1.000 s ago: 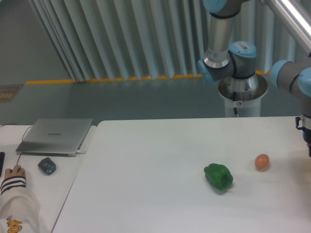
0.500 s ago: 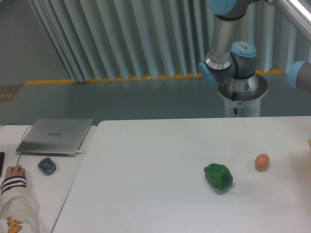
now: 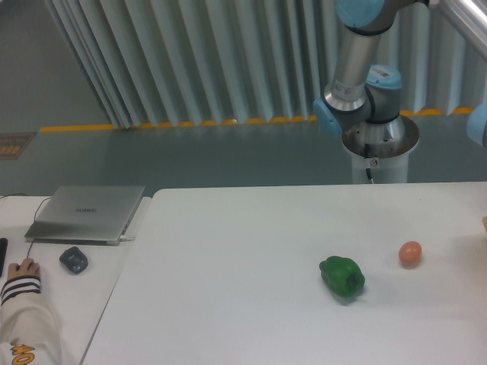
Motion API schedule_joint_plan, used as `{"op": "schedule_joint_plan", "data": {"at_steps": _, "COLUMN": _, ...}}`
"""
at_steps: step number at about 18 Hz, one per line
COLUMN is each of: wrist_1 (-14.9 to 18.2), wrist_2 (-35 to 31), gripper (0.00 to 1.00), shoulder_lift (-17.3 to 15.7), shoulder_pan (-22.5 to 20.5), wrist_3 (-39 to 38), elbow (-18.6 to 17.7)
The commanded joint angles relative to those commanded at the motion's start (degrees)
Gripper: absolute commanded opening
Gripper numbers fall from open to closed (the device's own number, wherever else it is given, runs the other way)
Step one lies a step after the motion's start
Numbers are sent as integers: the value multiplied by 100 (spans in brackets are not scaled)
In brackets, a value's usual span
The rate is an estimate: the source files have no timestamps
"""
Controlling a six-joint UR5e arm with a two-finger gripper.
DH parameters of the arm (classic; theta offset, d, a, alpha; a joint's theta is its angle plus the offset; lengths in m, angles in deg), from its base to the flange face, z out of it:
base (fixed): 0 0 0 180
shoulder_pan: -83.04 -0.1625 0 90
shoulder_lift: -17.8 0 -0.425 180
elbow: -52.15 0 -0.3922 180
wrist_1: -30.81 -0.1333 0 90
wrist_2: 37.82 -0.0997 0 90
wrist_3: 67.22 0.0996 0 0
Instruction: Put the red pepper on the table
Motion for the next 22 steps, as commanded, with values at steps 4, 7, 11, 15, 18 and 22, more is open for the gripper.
{"op": "schedule_joint_plan", "data": {"at_steps": 4, "wrist_1": 53, "wrist_2": -9, "gripper": 100, "shoulder_lift": 9, "shoulder_pan": 0, "wrist_3": 141, "elbow": -17}}
{"op": "schedule_joint_plan", "data": {"at_steps": 7, "wrist_1": 53, "wrist_2": -26, "gripper": 100, "shoulder_lift": 61, "shoulder_pan": 0, "wrist_3": 167, "elbow": -26}}
{"op": "schedule_joint_plan", "data": {"at_steps": 11, "wrist_1": 79, "wrist_2": -342, "gripper": 100, "shoulder_lift": 79, "shoulder_pan": 26, "wrist_3": 176, "elbow": -53}}
{"op": "schedule_joint_plan", "data": {"at_steps": 15, "wrist_1": 79, "wrist_2": -360, "gripper": 84, "shoulder_lift": 79, "shoulder_pan": 35, "wrist_3": 211, "elbow": -79}}
{"op": "schedule_joint_plan", "data": {"at_steps": 18, "wrist_1": 97, "wrist_2": -404, "gripper": 60, "shoulder_lift": 88, "shoulder_pan": 44, "wrist_3": 124, "elbow": -53}}
{"op": "schedule_joint_plan", "data": {"at_steps": 22, "wrist_1": 123, "wrist_2": -404, "gripper": 28, "shoulder_lift": 79, "shoulder_pan": 53, "wrist_3": 18, "elbow": -18}}
